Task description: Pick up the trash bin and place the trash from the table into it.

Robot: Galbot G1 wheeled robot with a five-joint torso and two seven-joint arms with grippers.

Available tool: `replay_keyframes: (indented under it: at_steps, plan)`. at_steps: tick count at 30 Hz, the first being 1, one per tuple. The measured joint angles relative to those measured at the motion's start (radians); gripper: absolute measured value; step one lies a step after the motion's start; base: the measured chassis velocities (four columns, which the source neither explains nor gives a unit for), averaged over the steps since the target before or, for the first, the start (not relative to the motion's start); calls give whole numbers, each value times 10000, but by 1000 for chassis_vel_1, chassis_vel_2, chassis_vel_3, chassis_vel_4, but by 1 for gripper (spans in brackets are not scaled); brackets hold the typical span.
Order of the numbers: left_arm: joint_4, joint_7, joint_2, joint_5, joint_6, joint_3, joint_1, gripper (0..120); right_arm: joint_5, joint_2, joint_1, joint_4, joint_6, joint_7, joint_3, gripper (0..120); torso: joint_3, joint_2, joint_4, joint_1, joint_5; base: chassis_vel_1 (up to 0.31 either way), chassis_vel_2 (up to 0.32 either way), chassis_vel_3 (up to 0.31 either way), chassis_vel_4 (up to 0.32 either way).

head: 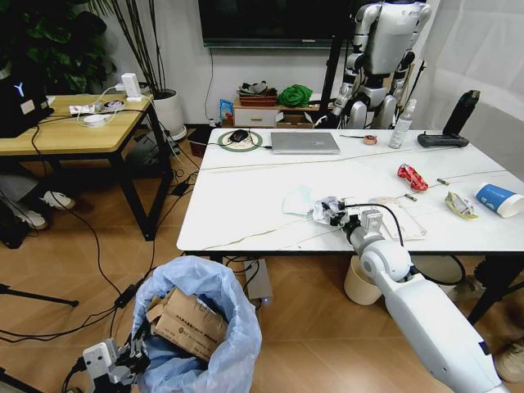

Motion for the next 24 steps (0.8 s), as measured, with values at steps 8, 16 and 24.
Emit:
replay_keyframes:
  at_steps: [8, 16, 24]
  plan:
    - [-31, -9, 13, -7, 0, -11, 0, 0, 39, 18, -174, 164, 46, -5, 94, 2, 0, 0, 0, 0, 0, 0, 0, 0, 0]
    - [-57, -29, 8, 30, -1, 87, -32, 0, 872, -359, -491, 1362, 79, 15, 653, 0, 0, 0, 0, 0, 1, 0, 0, 0, 0]
    - [22, -43, 136, 20, 6, 146, -66, 0, 2802, -1018, -909, 4044, 972, -136, -513, 0, 0, 0, 0, 0, 0, 0, 0, 0, 0]
